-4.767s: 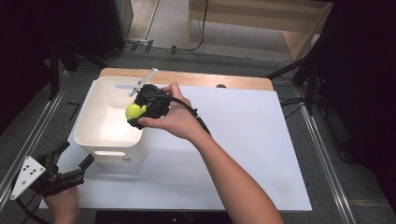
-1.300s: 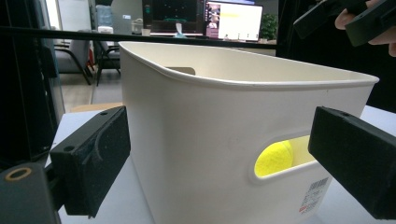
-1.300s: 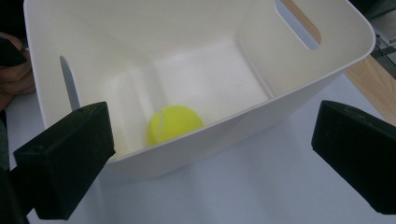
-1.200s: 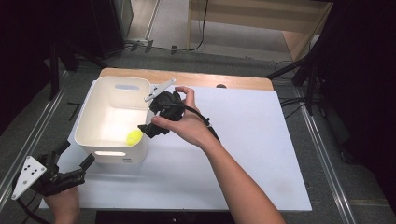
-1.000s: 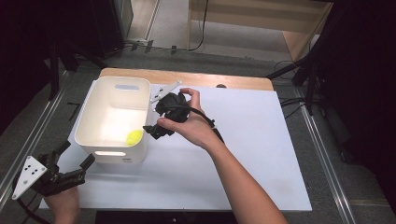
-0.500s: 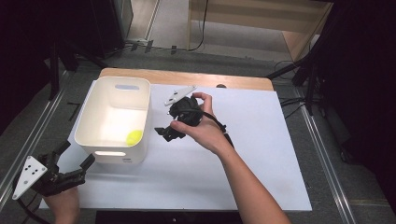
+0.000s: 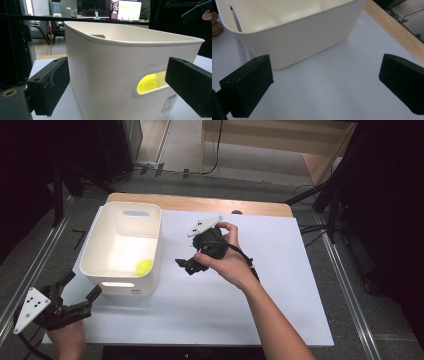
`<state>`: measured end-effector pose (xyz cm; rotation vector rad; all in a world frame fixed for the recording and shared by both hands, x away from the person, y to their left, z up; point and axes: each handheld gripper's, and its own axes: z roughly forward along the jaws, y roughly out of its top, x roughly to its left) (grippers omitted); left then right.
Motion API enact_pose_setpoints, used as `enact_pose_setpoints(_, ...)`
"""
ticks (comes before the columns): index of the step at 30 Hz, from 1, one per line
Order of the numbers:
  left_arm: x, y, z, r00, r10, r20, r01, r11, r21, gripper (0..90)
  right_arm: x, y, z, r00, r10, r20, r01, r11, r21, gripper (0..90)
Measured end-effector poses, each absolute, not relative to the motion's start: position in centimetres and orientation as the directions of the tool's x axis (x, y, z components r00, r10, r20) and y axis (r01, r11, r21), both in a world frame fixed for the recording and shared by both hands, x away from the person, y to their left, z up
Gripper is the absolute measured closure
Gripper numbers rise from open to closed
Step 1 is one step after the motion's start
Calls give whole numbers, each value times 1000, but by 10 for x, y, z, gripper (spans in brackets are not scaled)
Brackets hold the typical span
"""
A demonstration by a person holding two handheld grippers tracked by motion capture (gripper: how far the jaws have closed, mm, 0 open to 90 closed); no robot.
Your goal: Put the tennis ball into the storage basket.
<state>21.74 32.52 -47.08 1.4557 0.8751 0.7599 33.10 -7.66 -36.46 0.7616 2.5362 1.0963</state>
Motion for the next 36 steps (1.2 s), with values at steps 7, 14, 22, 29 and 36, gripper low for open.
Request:
enact_pose_setpoints(7, 217, 326, -471, 498, 866, -39, 81, -2, 997, 58, 328, -89, -367, -814, 580, -36, 366, 561, 742, 0)
enact_pose_setpoints(14, 217, 326, -471, 497, 866, -45, 80, 6, 997, 58, 323, -101, -369, -805, 592, -39, 368, 550, 749, 0)
enact_pose_setpoints(22, 217, 326, -471, 497, 867, -40, 80, 0, 997, 58, 318, -115, -372, -794, 606, -38, 371, 535, 759, 0)
enact_pose_setpoints(29, 217, 328, -471, 496, 866, -64, 79, 28, 996, 58, 312, -129, -373, -782, 621, -40, 378, 525, 763, 0)
enact_pose_setpoints(36, 217, 326, -471, 494, 868, -53, 79, 16, 997, 58, 306, -143, -375, -774, 632, -40, 381, 516, 767, 0)
